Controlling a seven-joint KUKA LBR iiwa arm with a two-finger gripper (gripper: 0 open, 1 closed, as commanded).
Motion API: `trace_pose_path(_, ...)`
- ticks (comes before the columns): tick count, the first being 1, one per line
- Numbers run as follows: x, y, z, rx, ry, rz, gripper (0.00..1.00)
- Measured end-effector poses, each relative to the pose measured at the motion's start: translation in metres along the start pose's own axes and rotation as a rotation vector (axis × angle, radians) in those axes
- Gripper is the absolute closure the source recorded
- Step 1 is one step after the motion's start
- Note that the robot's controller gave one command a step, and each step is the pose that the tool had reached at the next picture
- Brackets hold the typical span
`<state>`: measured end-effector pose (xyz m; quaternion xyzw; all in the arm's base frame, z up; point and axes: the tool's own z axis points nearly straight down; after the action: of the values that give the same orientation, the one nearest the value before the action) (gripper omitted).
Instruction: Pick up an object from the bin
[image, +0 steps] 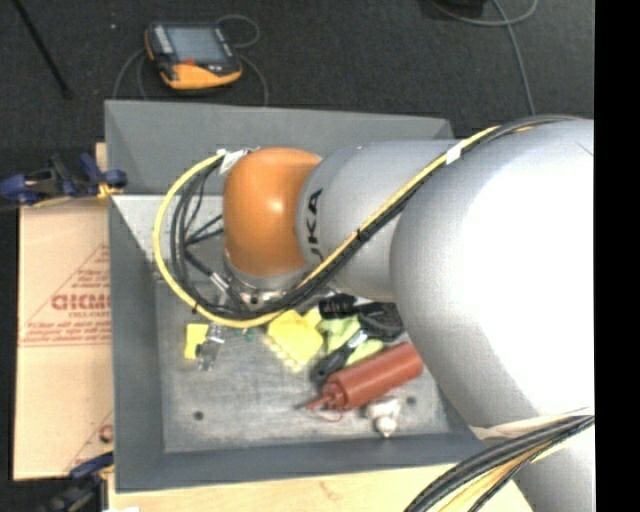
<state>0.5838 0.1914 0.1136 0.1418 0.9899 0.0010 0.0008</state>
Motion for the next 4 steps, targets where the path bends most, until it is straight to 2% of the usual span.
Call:
trace_pose_path(1, -0.012, 0.006, 0.024, 0.001, -0.004, -0.175, 0.0)
trace_pose_path(2, -0.014, 0.003, 0.037, -0.003, -0.002, -0.254, 1.0)
trace_pose_path(4, -0.013, 0.003, 0.036, -0.003, -0.002, -0.253, 1.0)
